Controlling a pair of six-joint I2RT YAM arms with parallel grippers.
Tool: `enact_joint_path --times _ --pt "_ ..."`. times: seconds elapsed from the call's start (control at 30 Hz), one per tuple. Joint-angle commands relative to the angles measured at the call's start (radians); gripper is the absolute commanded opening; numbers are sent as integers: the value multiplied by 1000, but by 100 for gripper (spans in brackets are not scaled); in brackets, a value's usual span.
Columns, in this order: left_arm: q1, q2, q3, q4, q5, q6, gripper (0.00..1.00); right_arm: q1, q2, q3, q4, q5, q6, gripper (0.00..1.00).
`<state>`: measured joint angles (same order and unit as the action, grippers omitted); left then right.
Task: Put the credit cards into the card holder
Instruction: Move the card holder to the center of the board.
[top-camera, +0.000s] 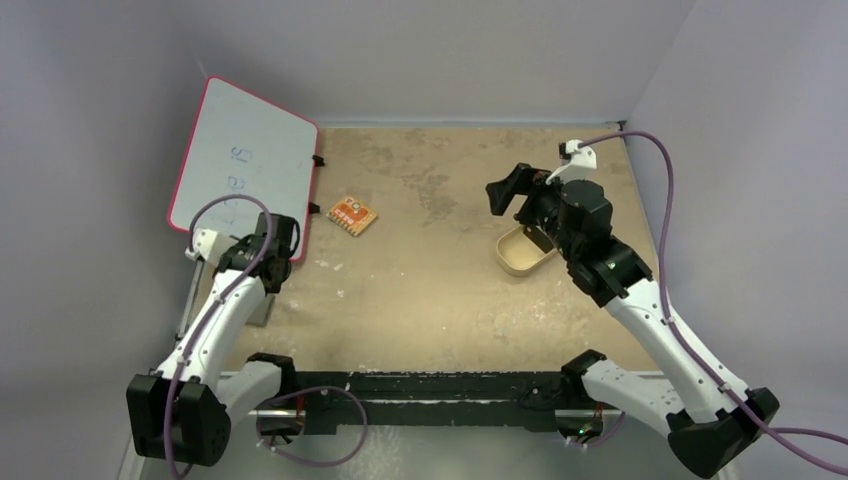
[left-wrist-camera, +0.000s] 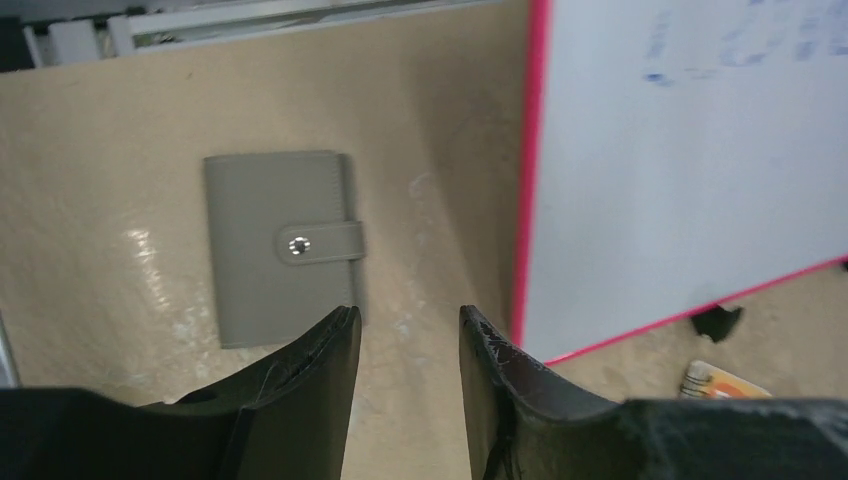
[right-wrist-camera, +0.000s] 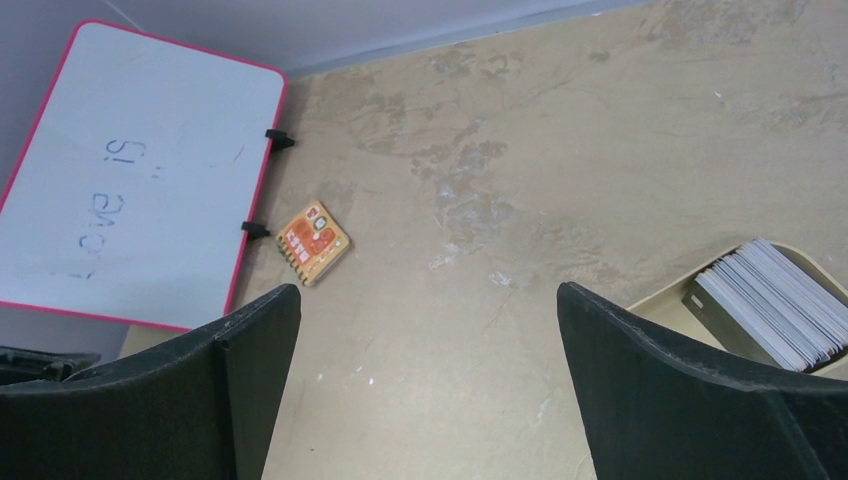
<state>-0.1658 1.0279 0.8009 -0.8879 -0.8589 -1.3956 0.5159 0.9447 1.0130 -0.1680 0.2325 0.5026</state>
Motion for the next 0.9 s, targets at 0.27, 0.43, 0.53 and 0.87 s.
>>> enact_joint_path --times 0.27,0.43,0.53,0.87 --pt "128 119 -162 150 38 -241 38 -3 29 26 15 -26 -41 99" --pt "133 168 -187 160 33 -387 42 -2 56 71 -22 -28 -50 99" --pt "136 208 -201 132 32 -436 43 -3 61 90 -32 -25 -49 99" --pt "137 311 -236 182 121 -431 51 -3 53 61 -2 -19 -41 99"
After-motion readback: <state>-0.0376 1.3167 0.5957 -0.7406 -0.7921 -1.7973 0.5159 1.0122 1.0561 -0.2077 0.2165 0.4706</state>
